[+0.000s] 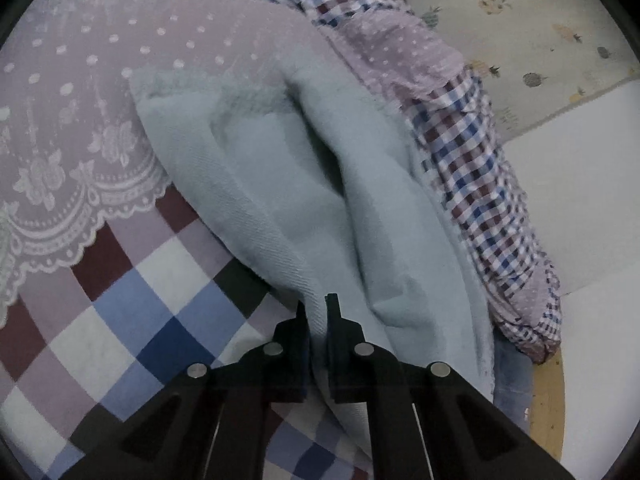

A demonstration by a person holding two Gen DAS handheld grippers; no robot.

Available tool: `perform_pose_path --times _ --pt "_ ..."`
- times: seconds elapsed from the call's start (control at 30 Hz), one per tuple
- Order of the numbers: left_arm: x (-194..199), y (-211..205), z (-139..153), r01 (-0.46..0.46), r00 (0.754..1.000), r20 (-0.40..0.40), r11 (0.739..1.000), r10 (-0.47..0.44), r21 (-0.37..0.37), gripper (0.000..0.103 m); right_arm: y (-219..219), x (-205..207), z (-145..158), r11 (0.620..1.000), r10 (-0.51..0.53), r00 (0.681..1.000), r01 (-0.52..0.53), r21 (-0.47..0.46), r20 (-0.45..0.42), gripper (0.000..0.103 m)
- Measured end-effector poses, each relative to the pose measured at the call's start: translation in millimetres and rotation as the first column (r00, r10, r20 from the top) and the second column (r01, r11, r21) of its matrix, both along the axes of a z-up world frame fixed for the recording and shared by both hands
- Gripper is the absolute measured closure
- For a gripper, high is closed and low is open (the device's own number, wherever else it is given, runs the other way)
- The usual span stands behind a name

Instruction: Fold clothes

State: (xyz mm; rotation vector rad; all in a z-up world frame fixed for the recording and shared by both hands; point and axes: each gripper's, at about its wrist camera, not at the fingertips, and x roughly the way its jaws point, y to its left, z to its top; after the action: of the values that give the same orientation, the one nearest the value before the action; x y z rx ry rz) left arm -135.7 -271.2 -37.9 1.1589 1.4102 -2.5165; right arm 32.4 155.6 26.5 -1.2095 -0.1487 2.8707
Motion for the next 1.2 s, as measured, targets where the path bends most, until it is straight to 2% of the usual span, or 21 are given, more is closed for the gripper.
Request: perform_pose_path --times 0.17,0.23,0.3,0.33,0.4,0.47,0.53,0.57,0.63,0.67,0.7,0.73,0.77,0.83,0.93,0.97,1.03,1.07,1.1,1.13,1.2 --pt "34 -18 45 -0.031 0.994 -0.100 0.999 0.035 0.036 0.099 5 51 56 0.996 0.086 0.993 -0.085 0.017 -0.077 0.099" --pt "56 -25 61 -0.045 0.990 -0.133 0.997 0.053 0.063 0.099 11 69 73 0.995 0.094 0.992 -0.097 -0.027 -0.087 0.099" --pt "76 -27 69 -0.039 0.992 -0.123 0.999 0.041 0.011 0.099 16 92 77 0.984 0.136 0.990 -0.141 -0.109 -0.046 0.097" --pt "86 -28 73 -0.036 0.993 -0.116 0.999 0.033 -0.019 0.099 17 94 70 0.974 0.179 0.984 -0.173 -0.144 0.025 0.097" --pt "88 -27 55 -0.014 1.000 -0.020 0.997 0.012 -0.082 0.098 20 99 38 0.961 0.230 0.964 -0.203 -0.185 0.137 0.095" --pt "90 -29 27 -0.019 0.993 0.115 0.994 0.031 -0.109 0.098 22 105 34 0.960 0.243 0.959 -0.216 -0.180 0.145 0.095" --pt "101 -29 24 -0.040 0.989 0.138 0.993 0.056 -0.113 0.093 23 111 29 0.958 0.256 0.955 -0.228 -0.176 0.152 0.092" --pt "107 -29 23 -0.052 0.987 0.144 0.992 0.068 -0.114 0.090 24 113 27 0.956 0.262 0.952 -0.235 -0.173 0.156 0.092" --pt "124 -16 45 -0.055 0.990 0.117 0.978 0.080 -0.204 0.077 26 120 32 0.955 0.272 0.956 -0.253 -0.154 0.113 0.079" --pt "134 -3 59 -0.042 0.995 0.076 0.967 0.063 -0.252 0.072 26 123 39 0.955 0.275 0.959 -0.265 -0.137 0.066 0.060" --pt "143 10 72 -0.018 0.999 0.035 0.959 0.029 -0.283 0.058 25 127 44 0.954 0.280 0.960 -0.276 -0.117 0.024 0.048" --pt "152 25 83 0.013 1.000 -0.007 0.955 -0.016 -0.298 0.044 23 129 46 0.953 0.287 0.958 -0.286 -0.103 -0.009 0.043" --pt "162 48 95 0.072 0.993 -0.067 0.949 -0.097 -0.306 0.038 20 132 47 0.948 0.304 0.952 -0.307 -0.089 -0.042 0.037" --pt "177 91 109 0.205 0.956 -0.137 0.926 -0.259 -0.319 0.025 5 137 40 0.938 0.340 0.937 -0.343 -0.041 -0.077 0.036" --pt "192 170 111 0.420 0.852 -0.140 0.818 -0.505 -0.393 0.024 -16 127 24 0.928 0.370 0.928 -0.368 0.049 -0.034 0.037" --pt "194 190 109 0.472 0.815 -0.132 0.778 -0.564 -0.415 0.024 -13 119 22 0.933 0.360 0.933 -0.359 0.021 -0.026 0.038" --pt "201 236 103 0.575 0.714 -0.100 0.662 -0.693 -0.480 0.024 -8 103 17 0.940 0.339 0.941 -0.340 -0.036 -0.010 0.070" --pt "206 254 102 0.602 0.668 -0.088 0.606 -0.739 -0.519 0.024 8 96 17 0.943 0.300 0.954 -0.300 -0.146 -0.021 0.091" --pt "213 277 101 0.616 0.605 -0.063 0.516 -0.794 -0.595 0.024 24 89 18 0.933 0.258 0.966 -0.257 -0.254 -0.028 0.092" --pt "218 293 102 0.607 0.564 -0.041 0.448 -0.825 -0.656 0.024 40 82 19 0.909 0.217 0.976 -0.213 -0.358 -0.030 0.092" --pt "229 319 102 0.576 0.493 -0.012 0.336 -0.870 -0.745 0.024 70 77 22 0.860 0.144 0.988 -0.150 -0.488 -0.049 0.096"
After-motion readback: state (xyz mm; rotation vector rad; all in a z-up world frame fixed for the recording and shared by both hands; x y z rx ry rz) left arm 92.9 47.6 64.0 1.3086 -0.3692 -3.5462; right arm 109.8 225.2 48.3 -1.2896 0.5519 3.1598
